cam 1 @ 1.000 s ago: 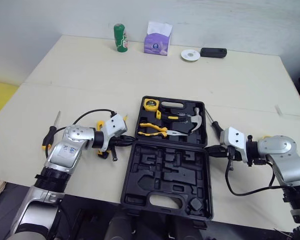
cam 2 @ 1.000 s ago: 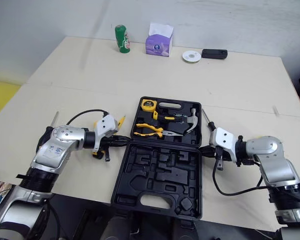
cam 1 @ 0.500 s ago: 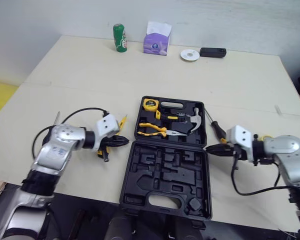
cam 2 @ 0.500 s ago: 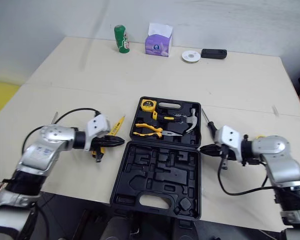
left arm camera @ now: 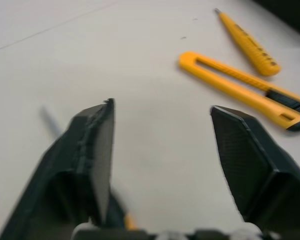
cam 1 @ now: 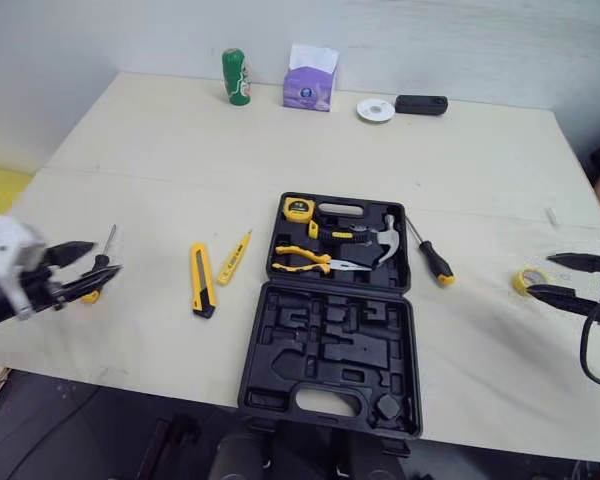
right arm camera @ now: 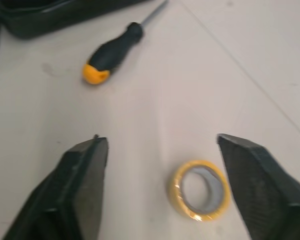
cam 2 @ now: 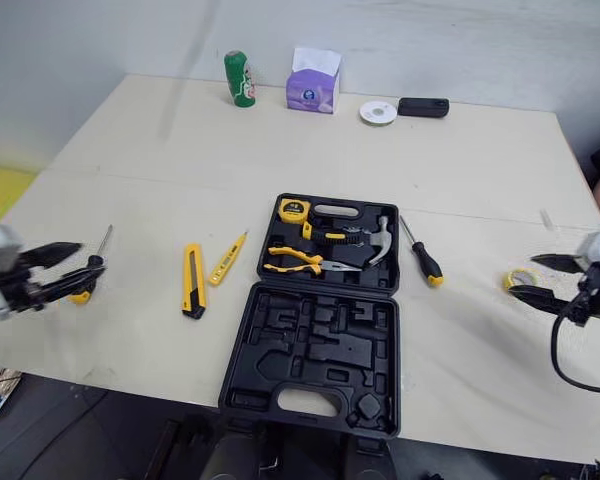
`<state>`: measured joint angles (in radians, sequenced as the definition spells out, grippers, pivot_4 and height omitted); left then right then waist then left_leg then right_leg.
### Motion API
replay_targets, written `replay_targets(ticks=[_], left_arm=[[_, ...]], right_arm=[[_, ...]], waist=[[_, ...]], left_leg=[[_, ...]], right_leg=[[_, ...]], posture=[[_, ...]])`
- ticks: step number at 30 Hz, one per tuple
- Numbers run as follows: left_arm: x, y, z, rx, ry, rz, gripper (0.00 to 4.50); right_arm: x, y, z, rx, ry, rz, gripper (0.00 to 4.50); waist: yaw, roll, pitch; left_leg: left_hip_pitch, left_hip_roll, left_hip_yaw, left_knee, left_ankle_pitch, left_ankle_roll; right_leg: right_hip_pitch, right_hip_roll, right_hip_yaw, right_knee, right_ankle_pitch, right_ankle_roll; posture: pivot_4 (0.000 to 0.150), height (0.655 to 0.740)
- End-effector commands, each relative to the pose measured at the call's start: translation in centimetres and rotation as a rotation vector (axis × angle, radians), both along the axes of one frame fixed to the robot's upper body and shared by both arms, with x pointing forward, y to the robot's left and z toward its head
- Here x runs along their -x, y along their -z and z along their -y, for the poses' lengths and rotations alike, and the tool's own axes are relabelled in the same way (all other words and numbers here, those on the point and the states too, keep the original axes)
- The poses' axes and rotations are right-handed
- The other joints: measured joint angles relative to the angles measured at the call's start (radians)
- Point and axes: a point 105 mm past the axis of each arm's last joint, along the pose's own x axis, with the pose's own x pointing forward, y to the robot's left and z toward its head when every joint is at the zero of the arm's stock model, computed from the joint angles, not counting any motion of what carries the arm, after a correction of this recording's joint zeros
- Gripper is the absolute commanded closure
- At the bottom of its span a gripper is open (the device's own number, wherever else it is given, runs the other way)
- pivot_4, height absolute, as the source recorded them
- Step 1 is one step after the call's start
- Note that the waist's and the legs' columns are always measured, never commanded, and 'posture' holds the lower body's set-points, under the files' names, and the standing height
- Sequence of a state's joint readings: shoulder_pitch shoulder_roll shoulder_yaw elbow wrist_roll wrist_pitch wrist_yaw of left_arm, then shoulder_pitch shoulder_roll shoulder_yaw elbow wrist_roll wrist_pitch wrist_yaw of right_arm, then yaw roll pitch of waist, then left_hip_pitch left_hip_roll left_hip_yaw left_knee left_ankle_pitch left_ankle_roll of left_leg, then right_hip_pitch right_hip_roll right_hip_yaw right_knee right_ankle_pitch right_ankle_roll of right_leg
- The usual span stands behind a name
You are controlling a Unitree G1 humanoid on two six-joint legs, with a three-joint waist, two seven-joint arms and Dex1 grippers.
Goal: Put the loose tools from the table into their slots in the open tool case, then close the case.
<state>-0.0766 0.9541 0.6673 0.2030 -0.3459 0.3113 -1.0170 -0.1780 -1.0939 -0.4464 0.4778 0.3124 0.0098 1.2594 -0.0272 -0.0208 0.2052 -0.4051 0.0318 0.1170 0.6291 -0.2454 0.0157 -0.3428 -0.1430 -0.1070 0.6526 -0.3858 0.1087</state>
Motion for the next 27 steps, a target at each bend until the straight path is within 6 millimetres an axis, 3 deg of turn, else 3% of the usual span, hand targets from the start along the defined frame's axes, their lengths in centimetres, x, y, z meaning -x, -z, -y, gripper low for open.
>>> replay_targets(ticks=[1,7,10,18,27], left_arm=[[1.8,-2.3,-4.7,-0.052,-0.164,0.106,0.07],[5.5,-2.5,-12.2,-0.083,-0.489,0.145,0.07],[7.0,-2.2,-14.5,-0.078,-0.606,0.136,0.07],[6.6,-1.5,-14.4,-0.079,-0.584,0.118,0.07],[6.1,-1.3,-14.0,-0.079,-0.551,0.112,0.07]], right_arm=[[0.5,-2.2,3.0,0.088,0.101,0.129,0.00],[2.3,-1.6,7.5,0.148,0.298,0.203,0.00],[3.0,-1.2,8.6,0.173,0.364,0.254,0.00],[4.0,0.3,9.7,0.167,0.437,0.266,0.00],[2.1,-0.1,9.1,0.122,0.457,0.294,0.00]], waist=[[-0.003,0.000,0.000],[-0.009,0.001,0.001],[-0.012,0.001,0.001],[-0.029,0.001,0.001],[-0.055,0.001,0.001]], left_leg=[[0.000,0.000,0.000,0.000,0.000,0.000],[0.000,-0.001,0.003,-0.004,-0.001,-0.001],[0.000,-0.001,0.005,-0.006,0.000,-0.001],[0.001,-0.002,0.005,-0.007,-0.002,-0.005],[0.002,-0.002,0.005,-0.007,0.002,-0.002]], right_leg=[[0.000,-0.001,0.000,0.000,0.000,0.000],[-0.004,-0.002,0.001,0.000,0.000,0.000],[-0.005,-0.003,0.002,-0.001,0.000,0.000],[-0.005,-0.004,0.002,0.002,0.000,0.000],[-0.006,-0.003,0.002,0.003,0.000,0.000]], posture=[[0.150,0.7400],[0.150,0.7400],[0.150,0.7400],[0.150,0.7400],[0.150,0.7400]])
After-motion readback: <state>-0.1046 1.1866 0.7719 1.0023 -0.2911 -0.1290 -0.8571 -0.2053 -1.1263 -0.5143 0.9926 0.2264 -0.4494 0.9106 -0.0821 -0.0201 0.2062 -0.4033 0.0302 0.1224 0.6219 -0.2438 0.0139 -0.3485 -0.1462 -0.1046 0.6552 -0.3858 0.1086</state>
